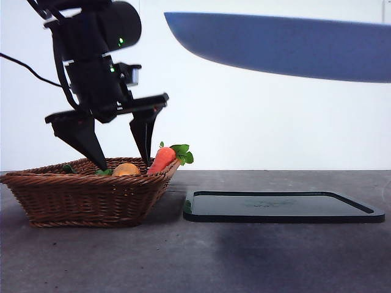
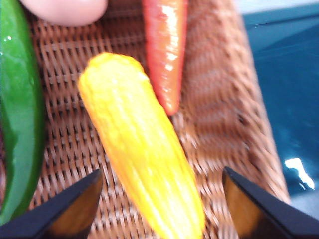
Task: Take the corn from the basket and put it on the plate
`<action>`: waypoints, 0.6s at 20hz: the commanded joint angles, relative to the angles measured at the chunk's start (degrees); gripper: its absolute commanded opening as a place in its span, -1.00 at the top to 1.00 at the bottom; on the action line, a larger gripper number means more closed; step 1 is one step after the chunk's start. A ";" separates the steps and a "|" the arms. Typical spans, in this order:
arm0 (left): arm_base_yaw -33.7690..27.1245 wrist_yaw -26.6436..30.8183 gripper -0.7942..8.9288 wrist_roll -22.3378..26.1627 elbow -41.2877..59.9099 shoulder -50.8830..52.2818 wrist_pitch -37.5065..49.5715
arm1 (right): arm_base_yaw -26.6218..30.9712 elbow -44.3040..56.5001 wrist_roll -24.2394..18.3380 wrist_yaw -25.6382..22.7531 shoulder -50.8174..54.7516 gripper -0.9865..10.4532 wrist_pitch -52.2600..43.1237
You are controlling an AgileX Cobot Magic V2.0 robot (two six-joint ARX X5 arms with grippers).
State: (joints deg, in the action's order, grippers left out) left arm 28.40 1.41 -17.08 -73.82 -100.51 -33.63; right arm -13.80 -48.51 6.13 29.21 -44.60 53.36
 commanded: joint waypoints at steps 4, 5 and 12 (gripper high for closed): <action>0.39 0.81 0.03 -2.05 -1.68 -4.31 1.49 | -0.15 -1.22 0.72 0.35 -0.11 0.82 -0.52; 0.37 0.81 0.03 -2.10 -1.68 -4.92 2.05 | -0.15 -1.22 0.72 0.35 -0.11 0.82 -0.59; 0.37 0.90 0.25 -3.85 -1.68 -7.41 2.86 | -0.15 -1.22 0.46 0.35 -0.13 0.82 -0.66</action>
State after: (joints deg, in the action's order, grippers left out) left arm 28.40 1.83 -20.23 -74.35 -106.98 -31.11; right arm -13.80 -48.51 6.24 29.21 -44.60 53.36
